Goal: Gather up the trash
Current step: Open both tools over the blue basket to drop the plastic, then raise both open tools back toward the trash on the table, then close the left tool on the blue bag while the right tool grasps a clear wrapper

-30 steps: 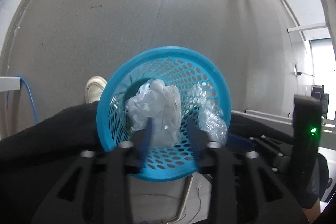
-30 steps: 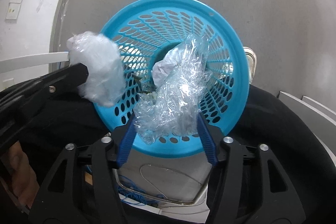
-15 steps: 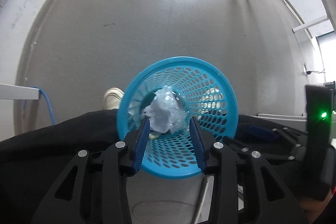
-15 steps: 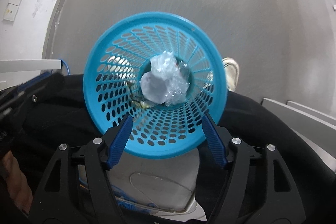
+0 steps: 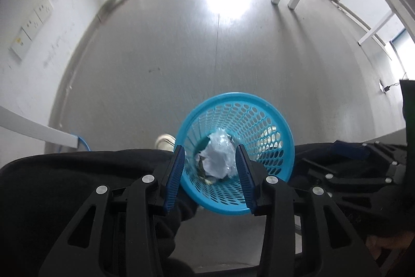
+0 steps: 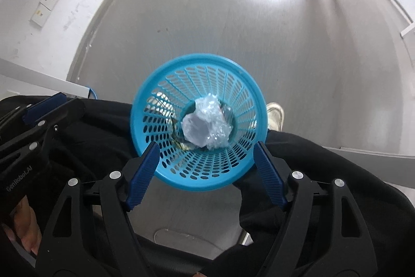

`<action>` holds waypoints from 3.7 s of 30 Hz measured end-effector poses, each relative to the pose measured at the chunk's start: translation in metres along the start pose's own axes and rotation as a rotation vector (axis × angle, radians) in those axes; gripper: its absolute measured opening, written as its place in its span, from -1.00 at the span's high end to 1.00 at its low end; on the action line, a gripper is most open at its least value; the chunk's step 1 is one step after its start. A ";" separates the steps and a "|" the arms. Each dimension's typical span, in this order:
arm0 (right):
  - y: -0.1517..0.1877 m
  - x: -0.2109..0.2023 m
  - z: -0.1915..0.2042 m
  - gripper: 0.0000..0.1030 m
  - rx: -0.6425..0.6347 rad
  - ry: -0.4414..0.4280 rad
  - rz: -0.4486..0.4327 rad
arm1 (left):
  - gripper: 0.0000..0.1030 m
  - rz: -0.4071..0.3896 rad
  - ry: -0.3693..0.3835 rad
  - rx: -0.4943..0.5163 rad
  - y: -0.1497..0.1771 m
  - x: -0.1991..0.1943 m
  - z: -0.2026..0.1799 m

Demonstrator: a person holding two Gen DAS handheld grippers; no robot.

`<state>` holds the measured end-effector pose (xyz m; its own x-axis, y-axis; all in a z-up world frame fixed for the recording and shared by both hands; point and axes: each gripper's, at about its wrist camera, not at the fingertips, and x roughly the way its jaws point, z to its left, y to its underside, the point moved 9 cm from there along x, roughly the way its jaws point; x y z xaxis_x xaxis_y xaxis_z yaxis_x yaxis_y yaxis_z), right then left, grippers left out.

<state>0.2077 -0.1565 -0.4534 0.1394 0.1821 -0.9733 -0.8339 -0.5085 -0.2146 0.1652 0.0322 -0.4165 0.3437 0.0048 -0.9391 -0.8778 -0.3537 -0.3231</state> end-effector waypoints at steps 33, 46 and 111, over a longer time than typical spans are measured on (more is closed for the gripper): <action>0.093 -0.211 0.029 -0.78 -0.104 -0.074 -0.417 | -0.55 -0.283 0.119 0.087 0.064 -0.182 0.002; 0.088 -0.331 0.019 -0.83 -0.086 -0.083 -0.681 | -0.89 -0.506 0.175 0.143 0.049 -0.289 -0.001; -0.150 -0.344 -0.022 0.87 -0.167 0.010 -0.561 | 0.79 -0.497 0.096 0.043 -0.233 -0.271 -0.016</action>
<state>0.2963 -0.1613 -0.0882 0.5413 0.4541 -0.7076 -0.5355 -0.4626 -0.7066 0.2818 0.0983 -0.0848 0.7505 0.0762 -0.6565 -0.6128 -0.2919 -0.7344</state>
